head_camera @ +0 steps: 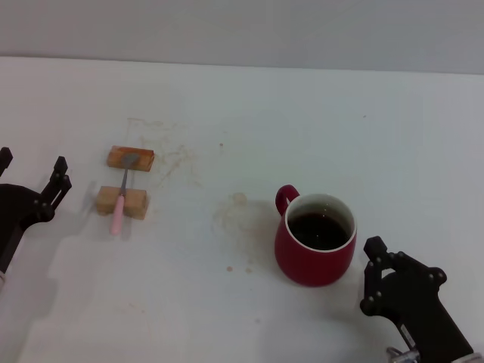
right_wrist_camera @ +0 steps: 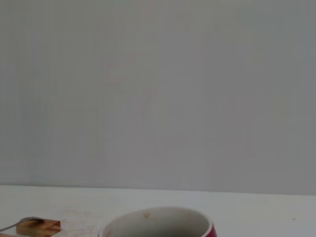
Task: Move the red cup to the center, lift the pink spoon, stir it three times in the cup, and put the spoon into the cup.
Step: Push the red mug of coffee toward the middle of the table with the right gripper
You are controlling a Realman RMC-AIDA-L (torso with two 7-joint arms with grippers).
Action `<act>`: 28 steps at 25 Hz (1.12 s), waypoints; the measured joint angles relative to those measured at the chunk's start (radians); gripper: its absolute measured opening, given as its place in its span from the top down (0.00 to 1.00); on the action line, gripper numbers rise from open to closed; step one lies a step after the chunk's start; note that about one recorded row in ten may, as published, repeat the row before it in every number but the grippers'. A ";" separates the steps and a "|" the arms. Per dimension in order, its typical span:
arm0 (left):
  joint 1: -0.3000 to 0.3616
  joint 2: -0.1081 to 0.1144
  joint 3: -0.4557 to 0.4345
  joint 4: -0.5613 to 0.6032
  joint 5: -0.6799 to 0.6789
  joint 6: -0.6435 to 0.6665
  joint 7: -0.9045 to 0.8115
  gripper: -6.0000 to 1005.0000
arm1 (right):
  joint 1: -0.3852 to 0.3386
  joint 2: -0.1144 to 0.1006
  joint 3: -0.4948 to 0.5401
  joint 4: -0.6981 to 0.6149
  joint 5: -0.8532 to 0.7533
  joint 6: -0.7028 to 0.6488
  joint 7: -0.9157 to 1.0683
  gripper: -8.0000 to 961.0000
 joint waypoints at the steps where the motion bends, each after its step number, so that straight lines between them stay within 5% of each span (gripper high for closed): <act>1: 0.000 0.000 0.000 0.000 0.000 0.000 0.000 0.16 | 0.003 0.000 0.001 0.000 -0.001 0.002 0.000 0.99; 28: 0.006 0.000 0.006 0.005 0.000 0.000 0.000 0.16 | 0.117 0.000 0.012 -0.002 -0.002 0.098 0.004 0.99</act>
